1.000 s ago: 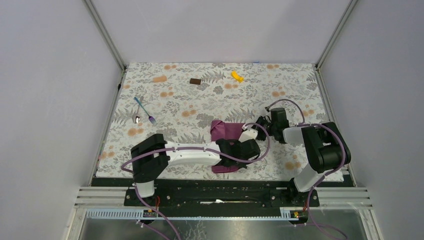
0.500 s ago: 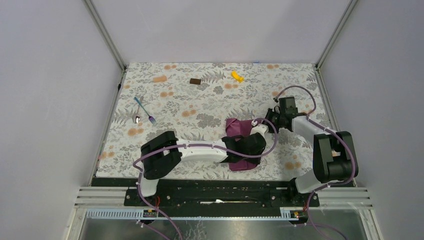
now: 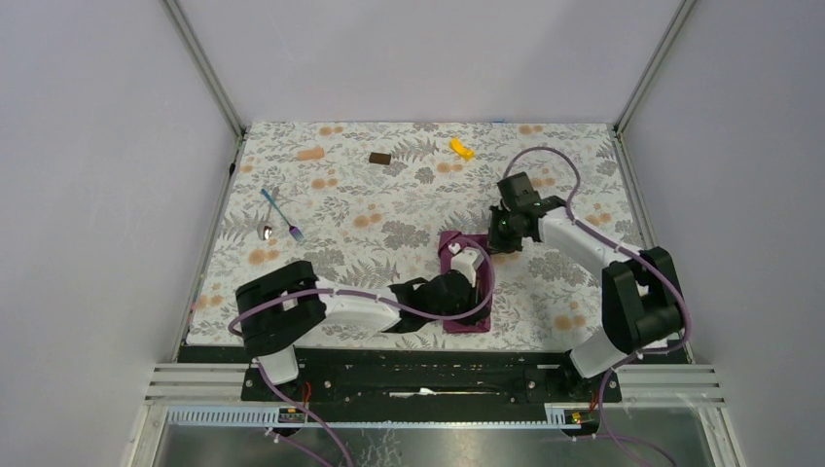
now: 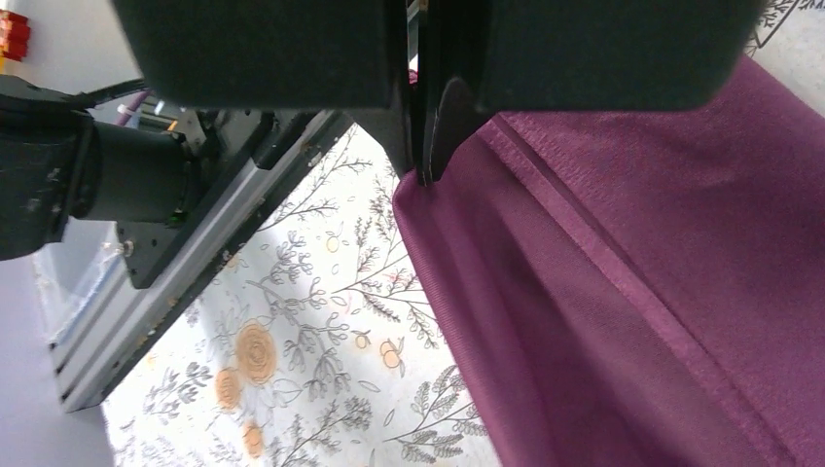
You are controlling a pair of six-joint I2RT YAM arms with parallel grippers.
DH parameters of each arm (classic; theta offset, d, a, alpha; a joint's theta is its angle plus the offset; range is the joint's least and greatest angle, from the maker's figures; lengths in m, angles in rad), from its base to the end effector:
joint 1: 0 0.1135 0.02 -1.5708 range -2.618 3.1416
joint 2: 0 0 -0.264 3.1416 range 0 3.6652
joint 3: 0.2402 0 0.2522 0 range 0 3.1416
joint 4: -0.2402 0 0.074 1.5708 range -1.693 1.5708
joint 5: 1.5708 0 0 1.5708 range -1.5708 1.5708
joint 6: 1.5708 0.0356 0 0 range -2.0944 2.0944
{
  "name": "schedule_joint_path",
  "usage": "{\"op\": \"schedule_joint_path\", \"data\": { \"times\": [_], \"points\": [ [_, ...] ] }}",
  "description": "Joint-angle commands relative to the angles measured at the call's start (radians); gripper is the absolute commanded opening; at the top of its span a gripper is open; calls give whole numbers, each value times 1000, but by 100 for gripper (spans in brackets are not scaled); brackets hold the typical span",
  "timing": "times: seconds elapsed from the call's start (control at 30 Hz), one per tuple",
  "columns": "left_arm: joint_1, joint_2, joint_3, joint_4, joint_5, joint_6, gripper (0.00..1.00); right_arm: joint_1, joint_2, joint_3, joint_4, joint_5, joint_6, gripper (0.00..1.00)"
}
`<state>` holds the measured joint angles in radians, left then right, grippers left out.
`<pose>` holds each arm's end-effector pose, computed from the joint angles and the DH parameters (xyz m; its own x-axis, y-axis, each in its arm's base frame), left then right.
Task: Fold the napkin into a case and place the utensils inside
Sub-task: Fold the 2/3-rectangle-folded napkin at the center of the board.
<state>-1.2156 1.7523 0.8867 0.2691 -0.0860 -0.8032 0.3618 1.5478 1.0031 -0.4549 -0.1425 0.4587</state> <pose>0.1290 -0.3390 0.1640 -0.7900 0.0685 -0.6092 0.4909 0.6659 -0.5618 0.2915 0.1157 0.2099 -0.8924 0.1309 -0.4319 -0.0301 0.9376 0.3465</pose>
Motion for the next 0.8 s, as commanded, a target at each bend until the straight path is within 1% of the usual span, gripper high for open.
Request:
{"op": "schedule_joint_path", "data": {
  "times": [0.0,0.23,0.53,0.63,0.7,0.77],
  "points": [
    [-2,-69,-78,194,35,-30,0,85,55,113,-78,136,62,0],
    [4,-103,-194,327,61,-57,0,206,137,247,-176,280,124,0],
    [5,-140,-344,495,70,-84,0,343,292,462,-295,381,166,0],
    [7,-154,-386,506,59,-80,0,377,338,514,-325,396,174,0],
    [8,-171,-411,509,54,-71,5,386,345,515,-315,397,181,0],
    [8,-188,-435,505,59,-61,15,388,338,506,-293,382,181,0]
  ]
}}
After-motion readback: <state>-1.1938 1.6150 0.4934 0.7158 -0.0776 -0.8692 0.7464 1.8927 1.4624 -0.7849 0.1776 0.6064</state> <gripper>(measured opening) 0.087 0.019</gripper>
